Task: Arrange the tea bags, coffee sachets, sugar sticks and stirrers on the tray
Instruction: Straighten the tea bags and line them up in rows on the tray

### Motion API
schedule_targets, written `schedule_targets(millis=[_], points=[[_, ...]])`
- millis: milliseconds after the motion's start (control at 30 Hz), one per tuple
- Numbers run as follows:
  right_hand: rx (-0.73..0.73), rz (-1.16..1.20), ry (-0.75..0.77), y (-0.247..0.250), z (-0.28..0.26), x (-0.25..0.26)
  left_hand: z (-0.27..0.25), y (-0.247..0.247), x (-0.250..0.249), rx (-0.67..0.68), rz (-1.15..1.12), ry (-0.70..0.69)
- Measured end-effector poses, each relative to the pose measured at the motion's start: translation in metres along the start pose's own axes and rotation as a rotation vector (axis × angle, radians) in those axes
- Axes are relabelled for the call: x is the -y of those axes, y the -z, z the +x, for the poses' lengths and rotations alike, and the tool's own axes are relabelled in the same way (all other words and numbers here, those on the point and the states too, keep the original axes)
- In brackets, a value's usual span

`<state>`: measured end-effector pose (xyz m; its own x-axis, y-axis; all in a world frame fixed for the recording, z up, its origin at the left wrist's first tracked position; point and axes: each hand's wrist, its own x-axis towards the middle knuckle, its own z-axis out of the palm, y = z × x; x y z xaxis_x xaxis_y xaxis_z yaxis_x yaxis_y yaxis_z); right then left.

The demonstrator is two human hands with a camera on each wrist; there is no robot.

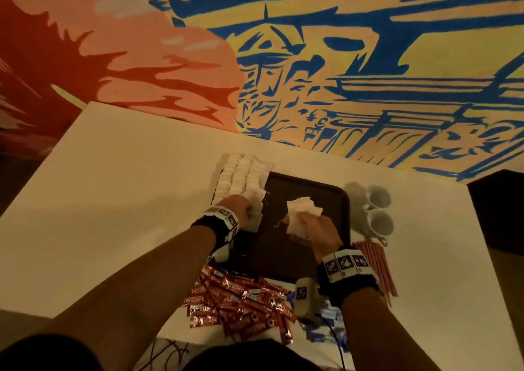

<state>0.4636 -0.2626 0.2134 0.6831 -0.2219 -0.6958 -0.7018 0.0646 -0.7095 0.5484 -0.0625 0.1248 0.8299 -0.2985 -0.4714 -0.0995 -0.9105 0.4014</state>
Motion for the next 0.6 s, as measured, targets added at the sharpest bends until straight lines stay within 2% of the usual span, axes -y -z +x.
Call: schedule_targets(millis=[133,233,300,400,500,600], points=[[0.023,0.025,-0.013,-0.004,0.018,-0.010,0.004,0.008,0.009,-0.061,-0.019,-0.005],[0.016,0.047,-0.013,-0.003,0.028,-0.015,-0.008,0.012,0.014,-0.167,-0.120,0.048],[-0.023,0.094,-0.019,-0.002,0.032,-0.016,-0.019,0.012,0.016,-0.178,-0.182,0.067],[-0.095,0.171,-0.025,-0.007,0.039,-0.017,-0.032,0.005,0.016,-0.036,-0.204,0.053],[-0.084,0.139,-0.071,-0.020,0.053,-0.022,-0.040,-0.013,0.012,0.160,-0.146,-0.012],[-0.039,0.093,-0.130,-0.037,0.067,-0.029,-0.046,-0.026,0.006,0.187,-0.143,-0.013]])
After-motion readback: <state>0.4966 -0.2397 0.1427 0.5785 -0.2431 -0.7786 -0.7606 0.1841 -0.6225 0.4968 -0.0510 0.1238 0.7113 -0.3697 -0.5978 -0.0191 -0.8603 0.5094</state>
